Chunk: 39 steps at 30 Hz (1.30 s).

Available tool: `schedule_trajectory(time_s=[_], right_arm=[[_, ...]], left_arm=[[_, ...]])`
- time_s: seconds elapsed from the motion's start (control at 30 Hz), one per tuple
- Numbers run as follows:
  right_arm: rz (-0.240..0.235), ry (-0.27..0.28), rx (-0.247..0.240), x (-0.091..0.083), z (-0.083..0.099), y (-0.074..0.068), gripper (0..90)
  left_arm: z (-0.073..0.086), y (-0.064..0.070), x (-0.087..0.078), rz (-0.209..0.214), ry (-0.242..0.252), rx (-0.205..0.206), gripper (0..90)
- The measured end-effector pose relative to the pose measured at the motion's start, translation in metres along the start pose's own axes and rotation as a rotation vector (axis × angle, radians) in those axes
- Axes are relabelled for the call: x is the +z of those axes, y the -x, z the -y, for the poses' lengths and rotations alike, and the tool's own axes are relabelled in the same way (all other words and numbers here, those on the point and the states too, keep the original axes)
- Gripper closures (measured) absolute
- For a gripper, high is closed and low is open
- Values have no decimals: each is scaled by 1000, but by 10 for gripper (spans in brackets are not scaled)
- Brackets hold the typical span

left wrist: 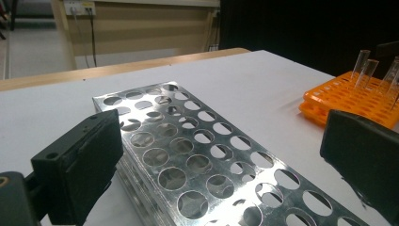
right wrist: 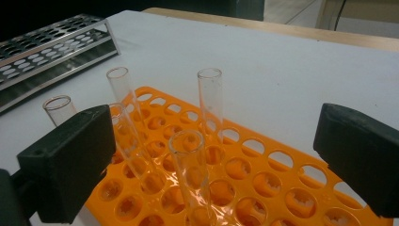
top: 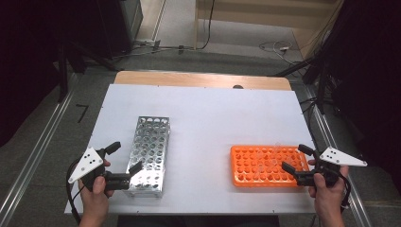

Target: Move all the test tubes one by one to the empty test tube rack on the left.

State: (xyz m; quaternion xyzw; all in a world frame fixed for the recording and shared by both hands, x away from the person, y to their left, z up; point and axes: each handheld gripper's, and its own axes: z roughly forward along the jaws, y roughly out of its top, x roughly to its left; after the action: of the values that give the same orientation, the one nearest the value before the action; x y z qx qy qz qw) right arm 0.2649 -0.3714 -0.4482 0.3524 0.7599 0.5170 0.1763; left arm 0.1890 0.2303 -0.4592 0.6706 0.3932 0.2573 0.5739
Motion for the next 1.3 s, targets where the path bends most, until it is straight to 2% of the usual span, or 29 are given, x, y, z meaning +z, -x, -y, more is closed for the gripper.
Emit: schedule_trajectory(time_s=[0.1,0.2,0.23,0.27,0.53,0.7,0.87,1.13,1.3], right_arm=[[-7,-10,9,-1,1,-1,29],[-46,-51,11,1,5,-2,70],[-46,-51,11,1,5,-2,70],[-51,-59,25,1,8,-2,145],[-83,-129,52,6,22,7,323],[-96,-148,36,6,24,8,490],[-79,-180,5,9,27,6,574],[-75,-175,-32,8,29,5,725],[-81,-187,-28,8,27,6,736]], left_arm=[[0,0,0,2,-2,-1,0],[0,0,-1,2,-2,-2,0],[0,0,-1,2,-2,-2,0],[0,0,-1,2,1,-4,0],[0,-1,-3,0,2,0,0],[0,-2,-3,-1,1,-1,0],[-1,0,-3,1,3,-1,0],[-1,1,-3,2,3,3,0],[-2,1,-3,2,5,4,0]])
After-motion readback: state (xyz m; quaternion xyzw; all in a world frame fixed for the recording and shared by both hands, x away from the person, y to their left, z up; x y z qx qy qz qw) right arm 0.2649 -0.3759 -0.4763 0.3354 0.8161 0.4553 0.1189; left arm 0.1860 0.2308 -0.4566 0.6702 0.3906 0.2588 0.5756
